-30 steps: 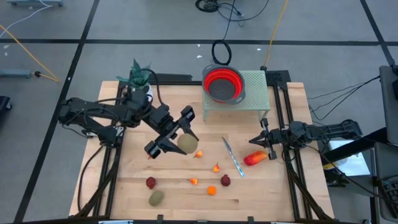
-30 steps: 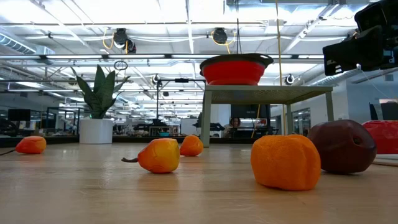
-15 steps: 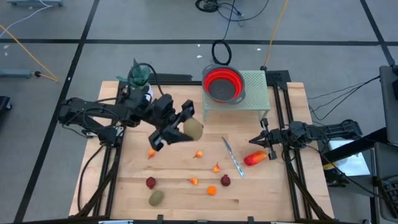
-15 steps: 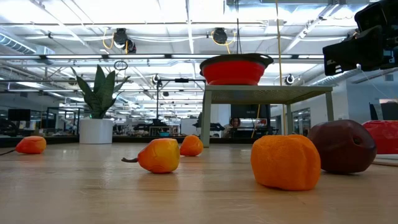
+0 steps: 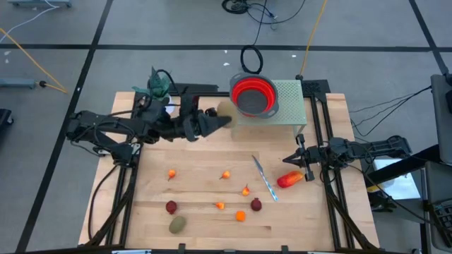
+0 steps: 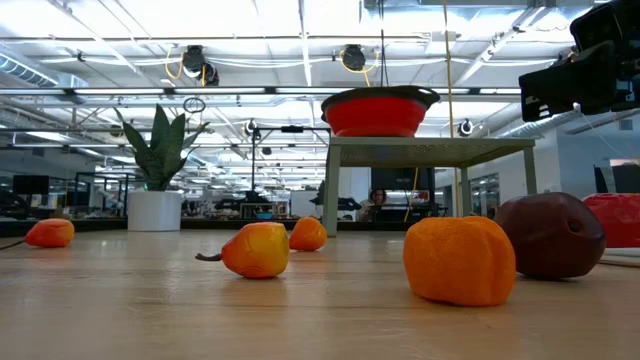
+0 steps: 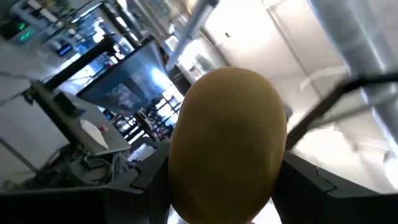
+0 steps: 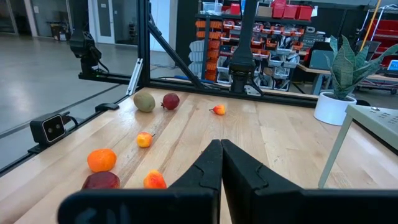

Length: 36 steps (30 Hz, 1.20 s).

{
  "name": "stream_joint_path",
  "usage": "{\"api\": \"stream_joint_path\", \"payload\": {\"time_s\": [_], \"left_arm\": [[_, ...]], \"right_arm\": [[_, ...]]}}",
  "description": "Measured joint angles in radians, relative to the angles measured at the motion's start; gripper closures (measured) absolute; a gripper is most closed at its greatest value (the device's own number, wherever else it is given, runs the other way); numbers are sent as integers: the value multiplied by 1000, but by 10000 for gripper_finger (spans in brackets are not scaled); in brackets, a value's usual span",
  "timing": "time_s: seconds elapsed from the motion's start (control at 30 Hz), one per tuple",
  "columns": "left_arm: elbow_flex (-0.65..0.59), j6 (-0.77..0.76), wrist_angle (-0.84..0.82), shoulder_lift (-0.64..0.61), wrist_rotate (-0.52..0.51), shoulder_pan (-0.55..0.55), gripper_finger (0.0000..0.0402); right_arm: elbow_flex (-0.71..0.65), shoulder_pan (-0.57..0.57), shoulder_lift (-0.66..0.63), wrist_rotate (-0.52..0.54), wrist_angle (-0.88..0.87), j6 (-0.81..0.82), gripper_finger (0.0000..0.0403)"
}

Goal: Pick & Place Fruit
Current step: Put the brown kiwi fruit into the red basket on the shelf

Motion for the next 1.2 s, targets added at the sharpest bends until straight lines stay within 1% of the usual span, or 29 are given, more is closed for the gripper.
{"api": "stream_joint_path", "payload": {"time_s": [0.07,0.13,0.27,0.4,0.53,0.6,0.67,0.9,1.03,1.2], "left_arm": [[0,-62,0,0,-9,0,190],[0,-91,0,0,-15,0,194],[0,-97,-3,0,-26,-2,198],[0,-85,-21,0,-17,-3,191],[0,30,-127,0,52,-6,185],[0,84,-215,0,51,-9,185],[0,127,-307,0,27,-10,184],[0,268,-572,0,-131,6,184],[0,335,-635,0,-165,35,183],[0,432,-642,0,-166,89,183]], "right_arm": [[0,0,0,0,0,0,403],[0,0,0,0,0,0,403],[0,0,0,0,0,0,403],[0,0,0,0,0,0,403],[0,0,0,0,0,0,403],[0,0,0,0,0,0,403],[0,0,0,0,0,0,403],[0,0,0,0,0,3,403],[0,0,0,3,0,3,403],[0,0,0,4,0,3,403]]}}
